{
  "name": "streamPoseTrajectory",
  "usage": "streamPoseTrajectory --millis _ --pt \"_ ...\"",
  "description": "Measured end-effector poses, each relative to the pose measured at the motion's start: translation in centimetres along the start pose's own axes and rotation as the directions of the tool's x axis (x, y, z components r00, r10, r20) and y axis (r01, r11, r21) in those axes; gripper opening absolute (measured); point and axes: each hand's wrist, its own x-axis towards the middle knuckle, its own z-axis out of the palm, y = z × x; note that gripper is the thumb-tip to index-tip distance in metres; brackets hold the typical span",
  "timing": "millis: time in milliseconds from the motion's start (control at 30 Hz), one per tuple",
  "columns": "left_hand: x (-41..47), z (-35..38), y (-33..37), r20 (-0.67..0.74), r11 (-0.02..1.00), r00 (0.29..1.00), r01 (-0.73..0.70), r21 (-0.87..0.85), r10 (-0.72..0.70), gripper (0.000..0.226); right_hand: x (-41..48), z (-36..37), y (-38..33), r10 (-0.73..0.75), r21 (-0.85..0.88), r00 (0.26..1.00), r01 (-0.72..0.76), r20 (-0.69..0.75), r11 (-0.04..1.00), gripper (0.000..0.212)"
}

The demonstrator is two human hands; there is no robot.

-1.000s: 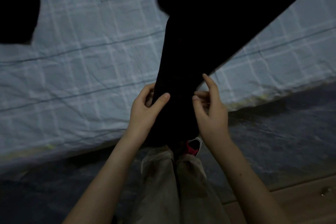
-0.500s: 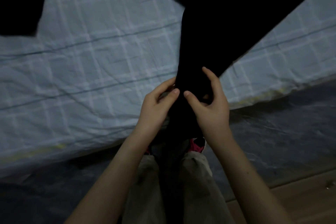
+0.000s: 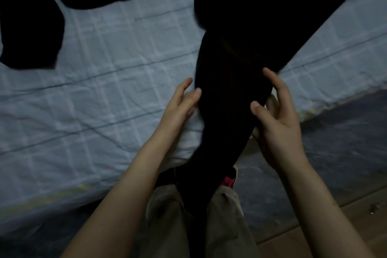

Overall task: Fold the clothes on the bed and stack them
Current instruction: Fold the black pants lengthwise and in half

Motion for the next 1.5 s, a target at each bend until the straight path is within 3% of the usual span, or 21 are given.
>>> streamPoseTrajectory --millis 100,167,267,367,433,500,600,667,733,767,833,900,933,1000,1067,1100,1167,1300,1500 --pt "1.1 1.2 -0.5 0.139 0.963 0.976 0.193 -0.189 -0.168 0.043 -0.2 -0.2 0.1 0.026 -0.018 1.0 -0.026 0.004 0.999 0.055" --pt "0.9 0.8 -0.4 0.052 0.97 0.991 0.134 -0.204 -0.126 0.039 -0.5 -0.6 0.4 -0.011 -0.128 1.0 0.008 -0.022 0.992 0.051" --pt "0.0 -2.7 0.6 -0.091 0.989 0.996 0.0 0.151 0.014 0.044 -1.2 -1.2 1.1 -0.004 -0.196 0.996 -0.013 -0.085 0.981 0.049" --pt "-1.3 -6.2 2.2 -0.076 0.895 0.975 -0.159 0.416 0.209 0.045 -2.6 0.1 1.9 -0.023 -0.227 0.995 0.0 -0.099 0.974 0.047" --pt "-1.1 -7.3 2.3 -0.102 0.827 0.955 -0.184 0.532 0.278 0.044 -3.3 1.3 3.2 -0.013 -0.291 0.992 -0.023 -0.122 0.956 0.044" --pt "-0.2 -7.7 1.6 -0.13 0.769 0.973 -0.065 0.636 0.19 0.049 -3.2 2.1 4.6 0.058 -0.395 0.984 -0.12 -0.166 0.911 0.044" --pt "0.3 -8.4 0.0 -0.047 0.701 0.992 0.115 0.704 -0.115 0.063 -2.5 2.6 5.7 0.159 -0.475 0.969 -0.233 -0.191 0.848 0.053" --pt "-0.6 -9.1 0.0 0.04 0.753 0.992 0.062 0.655 -0.117 0.06 -2.5 2.9 5.6 0.109 -0.532 0.98 -0.181 -0.163 0.827 0.058" --pt "-1.6 -9.7 0.5 0.045 0.767 0.999 -0.032 0.641 0.005 0.051 -2.9 3.0 5.5 0.087 -0.571 0.985 -0.159 -0.152 0.805 0.059" --pt "-1.9 -9.9 0.8 0.012 0.696 0.997 -0.06 0.715 0.074 0.049 -3.2 3.0 5.5 0.097 -0.584 0.984 -0.169 -0.151 0.794 0.059" --pt "-2.0 -10.0 1.5 -0.034 0.391 0.993 -0.014 0.92 0.117 0.052 -3.5 2.9 5.5 0.142 -0.625 0.978 -0.207 -0.153 0.753 0.061" --pt "-1.9 -10.1 1.4 -0.049 0.034 0.996 0.047 0.998 0.079 0.059 -3.6 3.0 5.6 0.139 -0.757 0.976 -0.22 -0.171 0.615 0.065" --pt "-1.8 -9.9 1.3 -0.005 -0.067 0.994 0.013 0.998 0.113 0.061 -3.4 3.2 5.5 0.074 -0.837 0.981 -0.193 -0.181 0.511 0.065" --pt "-1.2 -8.7 0.6 0.155 -0.1 0.953 -0.133 0.986 0.261 0.065 -2.4 3.7 5.6 -0.124 -0.915 0.982 -0.084 -0.143 0.395 0.063" --pt "0.3 -6.6 -0.2 0.334 -0.093 0.852 -0.325 0.941 0.404 0.066 0.1 4.3 6.3 -0.227 -0.927 0.971 0.018 -0.073 0.374 0.06" --pt "1.4 -5.5 -0.8 0.405 -0.121 0.811 -0.393 0.912 0.421 0.065 1.6 4.5 6.7 -0.236 -0.935 0.97 0.037 -0.051 0.353 0.06" --pt "3.4 -4.2 -2.2 0.489 -0.185 0.8 -0.453 0.872 0.347 0.062 4.7 4.5 7.8 -0.22 -0.961 0.975 0.031 -0.032 0.276 0.058" --pt "5.8 -5.4 -5.8 0.497 -0.22 0.821 -0.449 0.866 0.28 0.059 6.6 4.0 10.7 -0.224 -0.991 0.974 -0.005 -0.035 0.136 0.056" --pt "5.4 -4.7 -4.9 0.513 -0.239 0.807 -0.458 0.857 0.293 0.058 6.2 4.3 10.1 -0.199 -0.988 0.979 -0.014 -0.045 0.155 0.056"
